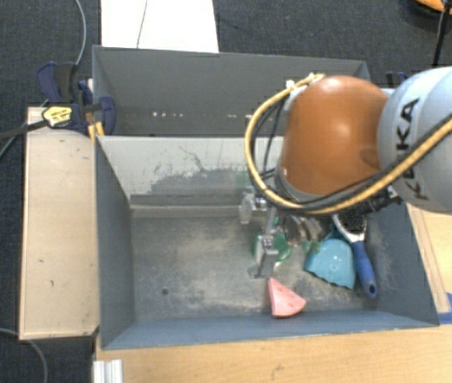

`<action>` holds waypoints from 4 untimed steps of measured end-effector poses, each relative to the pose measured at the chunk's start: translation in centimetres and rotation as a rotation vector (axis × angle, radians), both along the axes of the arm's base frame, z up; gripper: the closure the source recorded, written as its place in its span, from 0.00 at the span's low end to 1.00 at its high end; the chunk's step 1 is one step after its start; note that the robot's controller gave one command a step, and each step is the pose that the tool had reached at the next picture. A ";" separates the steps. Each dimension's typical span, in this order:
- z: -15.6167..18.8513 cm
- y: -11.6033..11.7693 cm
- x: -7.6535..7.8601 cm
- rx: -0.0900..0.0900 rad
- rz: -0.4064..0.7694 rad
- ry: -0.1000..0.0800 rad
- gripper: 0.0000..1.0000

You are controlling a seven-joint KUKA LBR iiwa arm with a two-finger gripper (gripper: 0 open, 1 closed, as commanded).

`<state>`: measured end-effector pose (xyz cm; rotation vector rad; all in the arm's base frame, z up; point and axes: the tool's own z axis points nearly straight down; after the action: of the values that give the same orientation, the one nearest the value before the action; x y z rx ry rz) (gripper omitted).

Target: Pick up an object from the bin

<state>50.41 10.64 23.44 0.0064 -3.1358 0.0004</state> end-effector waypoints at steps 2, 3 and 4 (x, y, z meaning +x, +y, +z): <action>-3.0 -1.8 -0.6 0.003 0.015 -0.016 0.00; -4.9 -4.0 3.3 0.001 0.035 -0.004 0.00; -4.8 -4.6 4.8 0.003 0.046 -0.017 0.00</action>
Offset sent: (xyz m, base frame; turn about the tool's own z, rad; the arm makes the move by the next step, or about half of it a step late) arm -0.0252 -0.0507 -0.0971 -0.0379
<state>55.25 6.09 18.59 0.0797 -3.1519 -0.0038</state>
